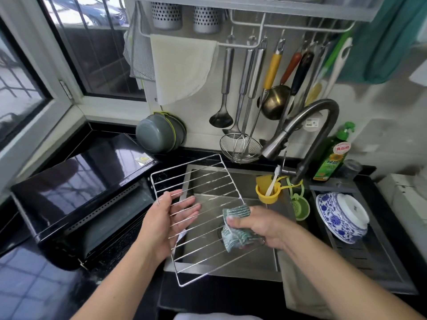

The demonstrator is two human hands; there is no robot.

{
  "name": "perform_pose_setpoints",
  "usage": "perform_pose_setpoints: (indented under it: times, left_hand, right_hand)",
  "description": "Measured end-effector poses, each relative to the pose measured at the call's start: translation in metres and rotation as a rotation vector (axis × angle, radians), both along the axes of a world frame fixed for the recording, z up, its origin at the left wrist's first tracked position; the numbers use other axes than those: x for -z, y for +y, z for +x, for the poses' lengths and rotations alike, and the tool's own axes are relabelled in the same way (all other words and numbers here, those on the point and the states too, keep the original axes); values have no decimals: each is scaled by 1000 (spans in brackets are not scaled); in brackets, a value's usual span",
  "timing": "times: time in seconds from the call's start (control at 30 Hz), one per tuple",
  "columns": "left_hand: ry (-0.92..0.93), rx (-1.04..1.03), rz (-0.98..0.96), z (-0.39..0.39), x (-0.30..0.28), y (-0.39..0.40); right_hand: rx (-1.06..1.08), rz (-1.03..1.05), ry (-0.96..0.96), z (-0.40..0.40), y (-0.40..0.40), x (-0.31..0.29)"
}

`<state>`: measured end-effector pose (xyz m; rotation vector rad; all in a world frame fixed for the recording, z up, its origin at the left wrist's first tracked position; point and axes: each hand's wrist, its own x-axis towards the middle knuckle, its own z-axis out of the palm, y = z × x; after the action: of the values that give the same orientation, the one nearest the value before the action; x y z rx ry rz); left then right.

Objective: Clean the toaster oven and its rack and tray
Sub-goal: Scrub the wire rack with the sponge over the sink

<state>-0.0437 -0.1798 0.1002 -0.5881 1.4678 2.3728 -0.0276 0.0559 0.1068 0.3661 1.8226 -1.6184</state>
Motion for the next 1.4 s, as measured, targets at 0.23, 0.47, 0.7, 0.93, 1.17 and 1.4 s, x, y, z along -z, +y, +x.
perform_pose_setpoints:
  times: [0.23,0.47,0.7,0.93,1.17,1.4]
  left_hand:
    - [33,-48,4,1,-3,-4]
    - [38,-299,145,5,0,7]
    - [85,-567,192,9,-16,45]
    - [69,-466,250,18,-13,28]
    - [45,-553,319,3,-7,27]
    - [49,-493,358,10,-14,43]
  right_hand:
    - [124,-155,75,6,3,9]
    - [632,-123,153,-2,-17,19]
    - [905,-322,-7,27,-95,31]
    - [902,-462,34,-32,-26,-19]
    - [629,-318,-92,26,-90,16]
    - [816,-165,85,-20,-53,9]
